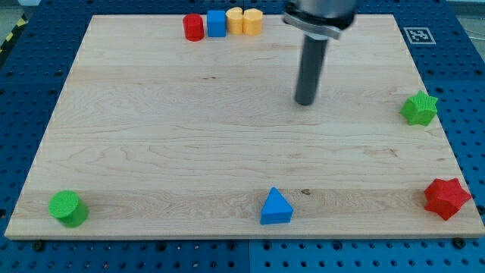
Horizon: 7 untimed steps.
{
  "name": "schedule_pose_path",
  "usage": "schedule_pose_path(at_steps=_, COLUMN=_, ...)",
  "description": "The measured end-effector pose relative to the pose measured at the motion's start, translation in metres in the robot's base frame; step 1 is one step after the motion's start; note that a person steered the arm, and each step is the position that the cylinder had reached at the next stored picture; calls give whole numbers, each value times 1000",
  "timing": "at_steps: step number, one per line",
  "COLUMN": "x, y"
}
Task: Slightly push the green star towards the center of the board
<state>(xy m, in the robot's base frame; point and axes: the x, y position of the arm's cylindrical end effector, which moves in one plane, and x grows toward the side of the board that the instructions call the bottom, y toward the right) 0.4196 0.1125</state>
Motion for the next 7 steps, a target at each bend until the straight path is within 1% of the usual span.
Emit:
schedule_pose_path(at_steps=1, x=13, y=35)
schedule_pose_path(at_steps=4, x=73, y=140)
schedule_pose_path(at_steps=6, x=74, y=151)
schedule_pose_path(at_steps=7, x=75, y=170)
